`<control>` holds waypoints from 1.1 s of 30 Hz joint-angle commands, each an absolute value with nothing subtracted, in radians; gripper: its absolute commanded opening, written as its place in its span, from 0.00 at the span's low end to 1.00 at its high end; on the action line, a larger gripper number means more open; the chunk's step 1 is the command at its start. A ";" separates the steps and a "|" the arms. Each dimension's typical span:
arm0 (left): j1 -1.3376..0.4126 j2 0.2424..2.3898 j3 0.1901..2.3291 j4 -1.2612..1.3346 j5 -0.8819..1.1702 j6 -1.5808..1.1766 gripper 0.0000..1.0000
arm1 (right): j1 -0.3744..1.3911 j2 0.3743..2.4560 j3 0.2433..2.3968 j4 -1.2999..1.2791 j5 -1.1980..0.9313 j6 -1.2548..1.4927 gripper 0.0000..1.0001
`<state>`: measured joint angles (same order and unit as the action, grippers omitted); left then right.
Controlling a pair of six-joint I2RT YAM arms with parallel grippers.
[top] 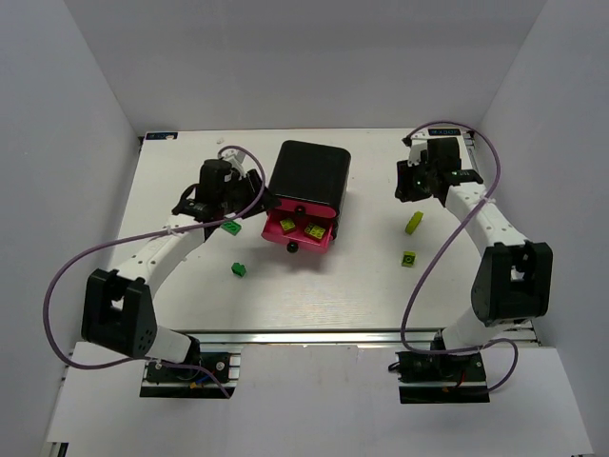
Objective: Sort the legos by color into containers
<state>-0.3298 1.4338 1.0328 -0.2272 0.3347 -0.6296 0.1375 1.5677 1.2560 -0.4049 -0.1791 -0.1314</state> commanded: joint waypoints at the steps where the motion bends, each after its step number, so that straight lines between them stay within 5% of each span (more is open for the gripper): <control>1: -0.316 1.277 1.074 -0.259 0.253 -0.620 0.55 | 0.112 1.636 1.327 -0.455 -0.068 -0.061 0.40; 3: -0.316 1.227 1.062 -0.284 0.175 -0.609 0.55 | 0.104 1.664 1.338 -0.474 -0.005 -0.048 0.43; 7: -0.316 1.111 0.994 -0.353 0.098 -0.612 0.61 | 0.100 1.701 1.339 -0.466 0.069 -0.025 0.70; 12: -0.316 0.979 0.902 -0.393 0.057 -0.658 0.63 | 0.087 1.736 1.321 -0.466 0.139 -0.008 0.74; 27: -0.316 0.890 0.842 -0.477 0.015 -0.686 0.64 | 0.069 1.893 1.331 -0.489 0.118 0.106 0.66; 32: -0.316 0.868 0.835 -0.488 -0.023 -0.692 0.64 | 0.066 1.907 1.339 -0.503 0.095 0.109 0.50; 33: -0.316 0.864 0.833 -0.488 -0.028 -0.695 0.64 | 0.064 1.896 1.335 -0.505 0.091 0.107 0.40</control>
